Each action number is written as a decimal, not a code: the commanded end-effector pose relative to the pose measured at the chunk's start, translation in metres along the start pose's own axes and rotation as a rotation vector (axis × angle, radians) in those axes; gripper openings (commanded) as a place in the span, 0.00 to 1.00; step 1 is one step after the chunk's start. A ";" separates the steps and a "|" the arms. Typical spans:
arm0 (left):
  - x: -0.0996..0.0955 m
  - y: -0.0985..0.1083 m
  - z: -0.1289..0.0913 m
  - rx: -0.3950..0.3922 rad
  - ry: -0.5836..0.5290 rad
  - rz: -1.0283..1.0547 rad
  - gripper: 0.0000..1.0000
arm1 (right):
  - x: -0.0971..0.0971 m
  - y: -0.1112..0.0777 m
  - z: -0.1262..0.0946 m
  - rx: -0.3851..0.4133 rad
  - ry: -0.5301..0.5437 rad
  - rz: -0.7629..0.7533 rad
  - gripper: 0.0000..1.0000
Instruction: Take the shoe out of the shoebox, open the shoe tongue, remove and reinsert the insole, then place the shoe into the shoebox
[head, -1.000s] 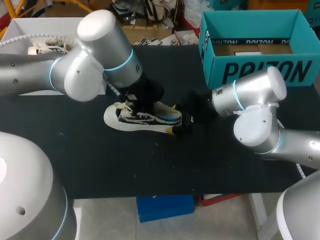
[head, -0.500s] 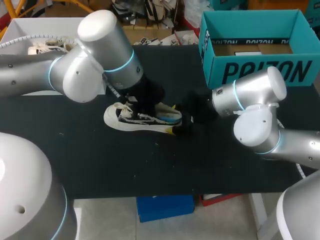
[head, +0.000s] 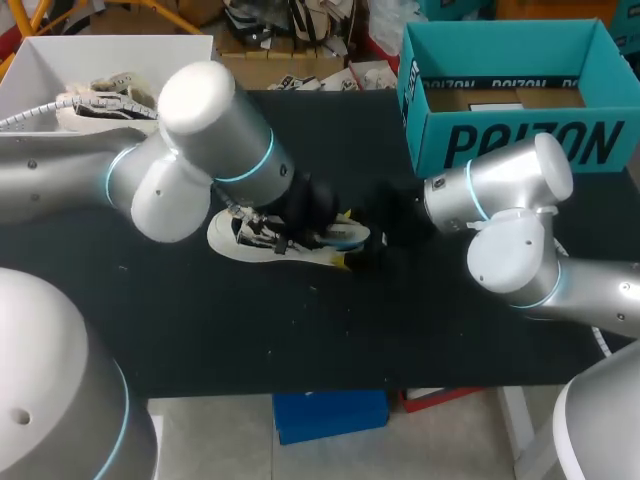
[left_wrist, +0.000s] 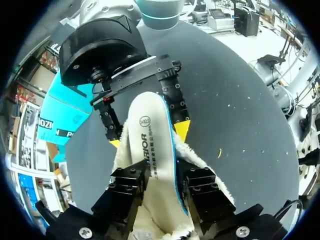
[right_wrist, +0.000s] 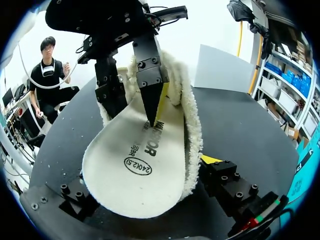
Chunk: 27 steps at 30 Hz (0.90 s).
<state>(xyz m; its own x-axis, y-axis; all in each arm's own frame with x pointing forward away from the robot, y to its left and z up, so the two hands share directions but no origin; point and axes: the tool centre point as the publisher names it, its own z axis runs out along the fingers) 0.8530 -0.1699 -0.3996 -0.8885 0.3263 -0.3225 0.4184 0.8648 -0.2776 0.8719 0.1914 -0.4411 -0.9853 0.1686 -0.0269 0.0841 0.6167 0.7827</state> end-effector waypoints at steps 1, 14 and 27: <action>0.021 0.003 0.000 -0.004 -0.107 -0.004 0.42 | 0.000 0.000 0.003 0.004 -0.001 0.002 0.00; 0.020 -0.005 0.003 0.025 -0.213 0.013 0.32 | 0.000 0.000 0.003 0.004 -0.001 0.002 0.00; 0.005 -0.025 0.000 0.054 -0.247 0.046 0.30 | 0.000 0.000 0.003 0.004 -0.001 0.002 0.00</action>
<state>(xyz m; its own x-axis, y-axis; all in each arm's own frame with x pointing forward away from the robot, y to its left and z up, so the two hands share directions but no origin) 0.8380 -0.1866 -0.3910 -0.7992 0.2568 -0.5434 0.4738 0.8254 -0.3069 0.8712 0.1922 -0.4412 -0.9854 0.1684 -0.0269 0.0839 0.6162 0.7831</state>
